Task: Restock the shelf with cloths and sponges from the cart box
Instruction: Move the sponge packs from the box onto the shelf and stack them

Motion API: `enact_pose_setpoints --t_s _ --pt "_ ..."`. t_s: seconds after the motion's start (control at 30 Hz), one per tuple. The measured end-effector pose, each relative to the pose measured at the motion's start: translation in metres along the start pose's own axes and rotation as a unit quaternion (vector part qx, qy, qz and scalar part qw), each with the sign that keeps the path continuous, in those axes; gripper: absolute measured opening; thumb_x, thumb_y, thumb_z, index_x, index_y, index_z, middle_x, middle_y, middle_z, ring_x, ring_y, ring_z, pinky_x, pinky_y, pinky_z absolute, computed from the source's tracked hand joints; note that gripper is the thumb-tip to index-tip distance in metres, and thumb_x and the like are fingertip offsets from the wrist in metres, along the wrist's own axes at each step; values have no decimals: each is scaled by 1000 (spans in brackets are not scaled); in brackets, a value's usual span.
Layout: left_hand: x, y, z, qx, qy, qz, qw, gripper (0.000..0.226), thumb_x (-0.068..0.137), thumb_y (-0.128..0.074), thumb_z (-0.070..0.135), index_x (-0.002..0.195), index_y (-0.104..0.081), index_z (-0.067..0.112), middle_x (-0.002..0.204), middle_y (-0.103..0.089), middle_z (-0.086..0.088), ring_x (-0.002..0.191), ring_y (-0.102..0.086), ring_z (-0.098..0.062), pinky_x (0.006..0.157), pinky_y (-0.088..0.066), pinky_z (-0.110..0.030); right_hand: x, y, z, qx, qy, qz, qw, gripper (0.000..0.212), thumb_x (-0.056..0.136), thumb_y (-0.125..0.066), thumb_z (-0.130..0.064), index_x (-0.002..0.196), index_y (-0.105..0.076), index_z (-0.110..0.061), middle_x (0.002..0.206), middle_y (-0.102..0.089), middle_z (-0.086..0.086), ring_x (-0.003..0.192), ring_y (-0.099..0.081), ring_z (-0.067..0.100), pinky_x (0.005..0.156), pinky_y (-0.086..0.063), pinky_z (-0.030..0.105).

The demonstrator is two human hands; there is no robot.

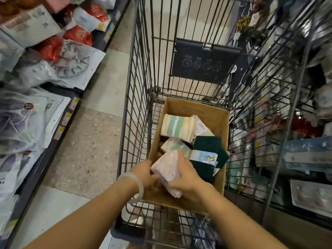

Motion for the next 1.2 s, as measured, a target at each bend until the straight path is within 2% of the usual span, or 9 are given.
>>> enact_pose_setpoints --t_s 0.13,0.3,0.4,0.5,0.6,0.77,0.87,1.07,1.2 --pt "-19 8 15 -289 -9 -33 957 50 85 -66 35 128 -44 25 121 -57 2 108 -55 -17 88 -48 -29 -30 33 -29 165 20 97 981 133 47 -70 -49 148 12 -22 149 -20 -1 137 -23 15 114 -27 32" --pt "-9 15 13 -444 19 51 895 67 68 -82 27 124 -46 20 121 -61 -1 97 -59 -13 84 -52 -26 -47 39 -56 217 44 48 974 122 74 -77 -19 148 20 -27 152 -13 -7 135 -20 8 102 -28 22" --pt "-4 14 0 -480 76 42 873 60 71 -80 20 124 -54 11 117 -65 -11 98 -63 -24 78 -53 -33 -38 44 -52 248 51 -39 967 93 81 -73 -20 150 -12 -26 142 -32 -13 130 -35 7 99 -38 21" --pt "0 10 -3 -457 83 15 886 37 71 -80 17 99 -57 19 97 -67 -3 91 -64 -20 80 -54 -36 -5 77 -34 270 6 86 959 47 88 -62 -10 133 -51 -13 134 -55 5 124 -52 21 97 -46 28" --pt "10 8 -3 -432 86 26 897 43 66 -83 23 100 -57 20 104 -66 -1 101 -62 -21 92 -51 -38 36 114 -27 68 -24 248 966 63 83 -70 -24 139 -43 -11 140 -44 10 131 -41 26 109 -36 37" --pt "27 14 -7 -425 77 44 901 60 66 -83 25 120 -59 18 118 -66 -1 110 -60 -20 99 -49 -41 88 111 -32 -263 6 156 952 116 70 -78 -44 152 1 -20 159 -4 13 147 1 31 119 -1 45" --pt "31 16 -11 -435 89 41 895 59 65 -84 27 117 -58 21 119 -65 -1 111 -60 -22 99 -48 -43 94 102 -27 -344 14 153 926 111 76 -74 -35 151 5 -14 154 -16 17 145 -10 35 119 -7 47" --pt "24 18 -6 -479 80 44 873 35 70 -81 15 91 -55 25 99 -65 4 102 -59 -19 99 -47 -37 61 130 -10 30 -51 206 977 110 70 -78 -33 150 -6 -10 144 -24 16 135 -26 34 113 -27 43" --pt "10 25 3 -489 65 77 867 85 53 -88 33 127 -52 13 122 -63 -6 111 -59 -25 101 -46 -45 9 133 6 250 -45 203 946 99 71 -78 -20 149 -17 -15 146 -27 8 135 -31 28 114 -28 44"
Point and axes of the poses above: each hand's wrist, its own x-axis towards the middle knuckle, its own y-axis out of the back of the hand, z = x × y, the point moved 4 cm from there along x, towards the middle knuckle
